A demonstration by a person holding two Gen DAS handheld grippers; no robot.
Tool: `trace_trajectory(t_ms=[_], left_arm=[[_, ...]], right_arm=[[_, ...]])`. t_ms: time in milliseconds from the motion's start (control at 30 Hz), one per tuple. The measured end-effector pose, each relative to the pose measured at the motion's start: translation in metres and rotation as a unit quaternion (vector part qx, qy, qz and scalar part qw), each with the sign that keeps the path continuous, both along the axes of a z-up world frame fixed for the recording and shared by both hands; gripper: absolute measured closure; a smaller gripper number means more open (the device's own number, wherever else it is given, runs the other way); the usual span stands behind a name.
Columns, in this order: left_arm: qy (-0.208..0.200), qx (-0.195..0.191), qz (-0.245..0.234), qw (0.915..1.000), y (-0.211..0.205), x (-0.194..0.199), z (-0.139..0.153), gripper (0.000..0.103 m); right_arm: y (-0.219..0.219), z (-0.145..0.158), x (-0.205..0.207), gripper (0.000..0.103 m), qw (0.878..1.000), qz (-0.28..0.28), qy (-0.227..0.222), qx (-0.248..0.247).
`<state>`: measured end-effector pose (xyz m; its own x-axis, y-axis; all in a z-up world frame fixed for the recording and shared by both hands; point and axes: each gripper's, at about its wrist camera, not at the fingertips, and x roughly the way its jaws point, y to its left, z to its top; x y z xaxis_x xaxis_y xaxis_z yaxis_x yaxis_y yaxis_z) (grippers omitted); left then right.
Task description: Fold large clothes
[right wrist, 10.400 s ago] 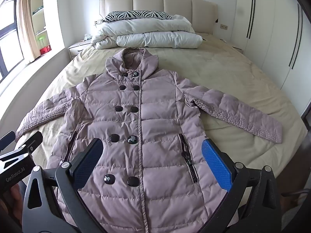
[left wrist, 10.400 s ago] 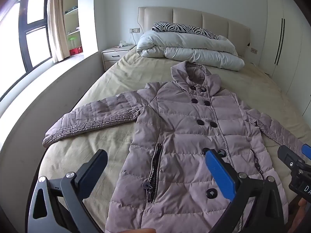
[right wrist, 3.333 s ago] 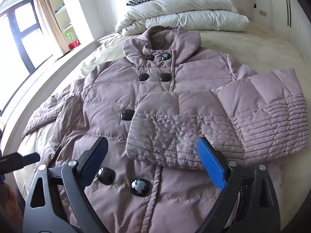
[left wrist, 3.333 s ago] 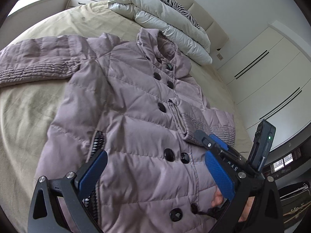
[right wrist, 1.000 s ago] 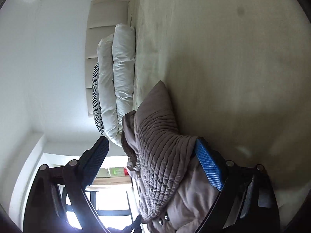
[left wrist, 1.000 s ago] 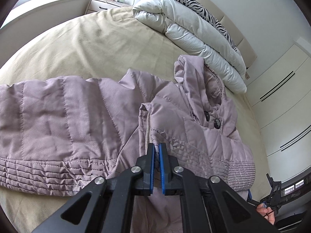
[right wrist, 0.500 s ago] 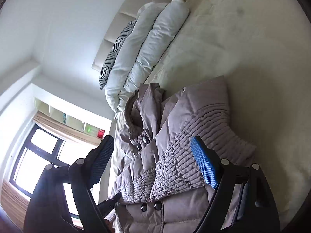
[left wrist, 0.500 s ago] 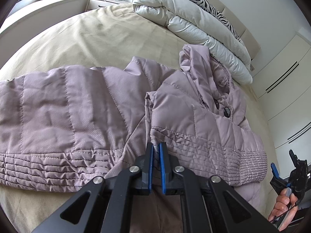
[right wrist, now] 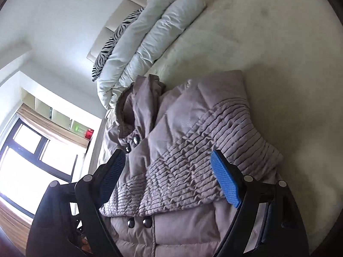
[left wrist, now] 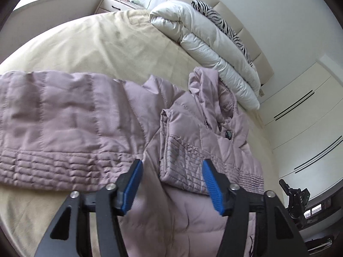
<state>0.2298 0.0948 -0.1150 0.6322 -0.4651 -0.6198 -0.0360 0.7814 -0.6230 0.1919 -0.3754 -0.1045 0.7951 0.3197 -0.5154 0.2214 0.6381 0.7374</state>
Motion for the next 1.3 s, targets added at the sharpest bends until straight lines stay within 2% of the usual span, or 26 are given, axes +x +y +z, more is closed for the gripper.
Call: trace_trajectory(t_ms=[133,233,333,433,567,633,767,867,933,967,1000,1033,1067,1100,1233,1300], left_arm=[[-0.025,-0.046,0.078,0.9956,0.075,-0.068,0.012,0.026],[-0.031,-0.084,0.161,0.9829,0.141,-0.123,0.005,0.023],[-0.022,-0.148,0.254,0.9555,0.204,-0.171,-0.016,0.023],[0.0,-0.206,0.32,0.9248,0.247,-0.198,-0.043,0.023],[0.011,-0.272,0.371,0.8878,0.283,-0.206,-0.067,0.023],[0.017,-0.304,0.4,0.8646,0.303,-0.206,-0.081,0.023],[0.05,-0.36,0.415,0.8344,0.327,-0.193,-0.107,0.025],[0.056,-0.359,0.415,0.8342,0.333,-0.18,-0.109,0.027],[0.067,-0.366,0.423,0.8264,0.339,-0.178,-0.116,0.039],[0.074,-0.37,0.425,0.8228,0.341,-0.175,-0.121,0.055],[0.082,-0.375,0.426,0.819,0.343,-0.174,-0.128,0.081],[0.09,-0.384,0.427,0.8142,0.345,-0.173,-0.136,0.088],[0.09,-0.393,0.426,0.8097,0.345,-0.174,-0.143,0.09],[0.089,-0.392,0.425,0.811,0.345,-0.174,-0.143,0.091],[0.064,-0.337,0.422,0.8393,0.34,-0.177,-0.117,0.094],[0.037,-0.28,0.412,0.8661,0.331,-0.178,-0.089,0.095]], right_arm=[[0.029,0.026,-0.027,0.018,0.999,0.038,-0.015,-0.019],[0.051,0.036,-0.047,0.018,0.998,0.063,-0.021,-0.005],[0.077,0.043,-0.057,0.018,0.996,0.083,-0.024,0.007],[0.1,0.047,-0.062,0.018,0.995,0.099,-0.018,0.013],[0.122,0.054,-0.069,0.018,0.994,0.107,-0.013,0.007],[0.127,0.058,-0.075,0.018,0.994,0.107,-0.012,0.004],[0.128,0.064,-0.086,0.018,0.995,0.096,-0.011,-0.001],[0.126,0.062,-0.089,0.018,0.996,0.088,-0.007,0.004],[0.127,0.058,-0.091,0.018,0.996,0.085,0.001,0.006],[0.129,0.055,-0.091,0.018,0.996,0.086,0.004,0.006],[0.13,0.054,-0.093,0.018,0.996,0.088,0.006,0.005],[0.132,0.052,-0.094,0.018,0.996,0.09,0.008,0.004],[0.134,0.051,-0.095,0.018,0.996,0.093,0.01,0.003],[0.136,0.05,-0.096,0.018,0.995,0.096,0.011,0.001],[0.138,0.048,-0.102,0.018,0.995,0.1,0.012,0.0],[0.135,0.048,-0.105,0.018,0.995,0.098,0.009,0.002]])
